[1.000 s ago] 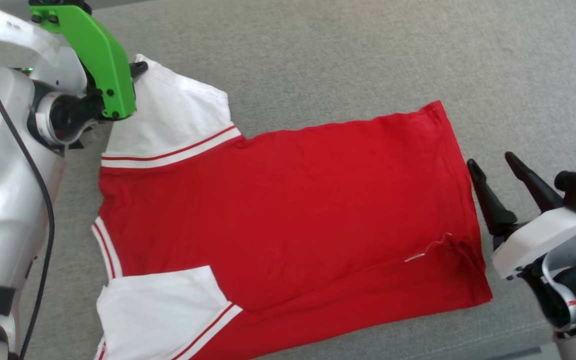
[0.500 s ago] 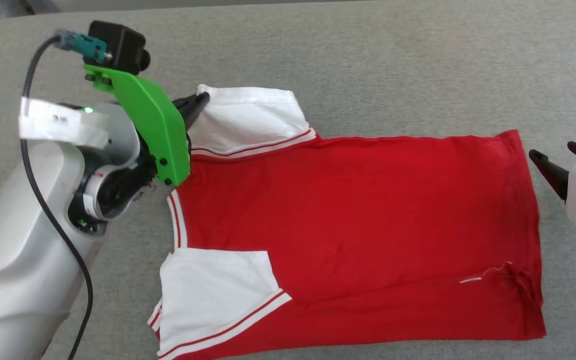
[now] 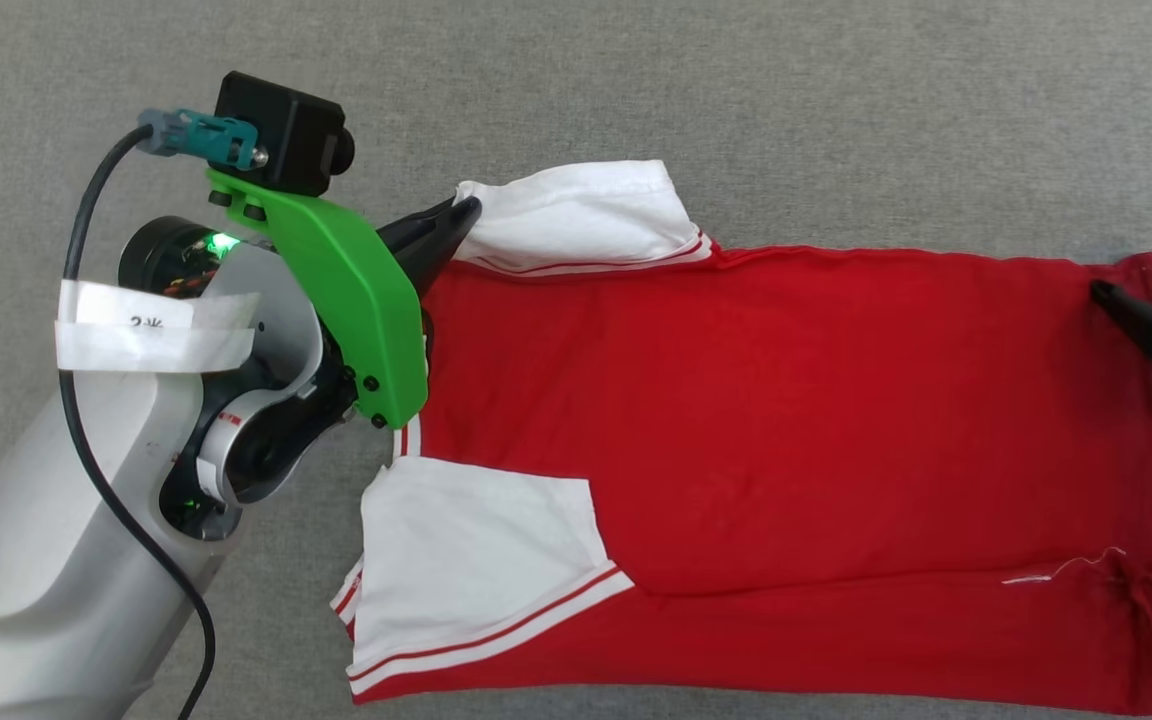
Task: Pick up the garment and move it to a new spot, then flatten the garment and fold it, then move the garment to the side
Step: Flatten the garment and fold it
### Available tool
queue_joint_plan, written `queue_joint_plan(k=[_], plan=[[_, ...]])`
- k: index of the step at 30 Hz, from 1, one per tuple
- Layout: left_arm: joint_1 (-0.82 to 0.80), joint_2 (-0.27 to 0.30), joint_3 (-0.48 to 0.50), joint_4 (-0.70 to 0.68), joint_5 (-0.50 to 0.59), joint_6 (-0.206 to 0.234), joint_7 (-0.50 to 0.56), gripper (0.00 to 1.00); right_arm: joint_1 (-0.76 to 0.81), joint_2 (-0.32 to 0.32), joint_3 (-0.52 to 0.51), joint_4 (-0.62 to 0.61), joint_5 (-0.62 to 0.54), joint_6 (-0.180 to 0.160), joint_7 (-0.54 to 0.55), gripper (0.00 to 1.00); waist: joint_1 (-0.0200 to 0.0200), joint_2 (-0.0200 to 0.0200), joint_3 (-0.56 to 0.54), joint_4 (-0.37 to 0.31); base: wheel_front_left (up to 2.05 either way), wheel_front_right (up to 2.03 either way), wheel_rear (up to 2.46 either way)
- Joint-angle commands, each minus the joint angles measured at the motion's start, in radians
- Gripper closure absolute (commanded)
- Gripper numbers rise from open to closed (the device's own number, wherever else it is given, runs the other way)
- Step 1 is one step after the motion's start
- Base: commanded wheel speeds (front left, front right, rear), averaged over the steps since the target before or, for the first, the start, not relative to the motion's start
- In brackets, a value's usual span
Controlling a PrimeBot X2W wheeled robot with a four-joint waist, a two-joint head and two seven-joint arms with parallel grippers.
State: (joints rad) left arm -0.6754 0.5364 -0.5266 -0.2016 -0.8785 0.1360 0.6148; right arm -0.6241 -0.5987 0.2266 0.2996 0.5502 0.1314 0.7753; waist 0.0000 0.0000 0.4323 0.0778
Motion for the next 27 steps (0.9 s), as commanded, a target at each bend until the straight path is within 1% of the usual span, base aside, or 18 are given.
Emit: queue_joint_plan(k=[1,6,7,8,9,13,17,27], plan=[[0.016,-0.002,-0.001,-0.002,0.01,0.0,-0.012,1.0,-0.009,0.003,0.014,0.019,0.006,-0.001,-0.001,0.0,0.0,0.0,0.018,0.017,0.0,0.0,0.0],[0.014,-0.002,-0.004,0.01,0.012,-0.007,-0.019,1.0,-0.002,0.009,0.041,0.052,0.026,-0.001,0.001,0.0,0.0,0.0,0.028,0.028,0.0,0.0,0.0],[0.014,-0.003,-0.004,0.013,0.012,-0.009,-0.021,1.0,0.001,0.011,0.047,0.058,0.032,-0.001,0.006,0.28,0.0,0.0,0.028,0.029,0.0,0.0,0.0],[0.014,-0.004,-0.004,0.019,0.011,-0.01,-0.024,1.0,0.005,0.011,0.053,0.063,0.037,-0.001,0.01,0.85,0.0,0.0,0.028,0.03,0.0,0.0,0.0],[0.014,-0.004,-0.003,0.023,0.011,-0.011,-0.027,1.0,0.007,0.012,0.058,0.065,0.041,-0.001,0.011,1.0,0.0,0.0,0.026,0.031,0.0,0.0,0.0],[0.019,-0.005,0.001,0.048,0.014,-0.013,-0.045,1.0,0.012,0.016,0.063,0.076,0.056,-0.001,-0.003,1.0,0.0,0.0,0.012,0.028,0.0,0.0,0.0],[0.028,-0.004,0.008,0.08,0.014,-0.017,-0.066,1.0,0.013,0.017,0.058,0.085,0.062,-0.001,-0.039,1.0,0.0,0.0,-0.013,0.019,0.0,0.0,0.0],[0.065,-0.006,0.011,0.151,0.015,-0.023,-0.114,1.0,0.012,0.026,0.03,0.094,0.079,-0.001,-0.2,1.0,0.0,0.0,-0.103,-0.01,0.0,0.0,0.0]])
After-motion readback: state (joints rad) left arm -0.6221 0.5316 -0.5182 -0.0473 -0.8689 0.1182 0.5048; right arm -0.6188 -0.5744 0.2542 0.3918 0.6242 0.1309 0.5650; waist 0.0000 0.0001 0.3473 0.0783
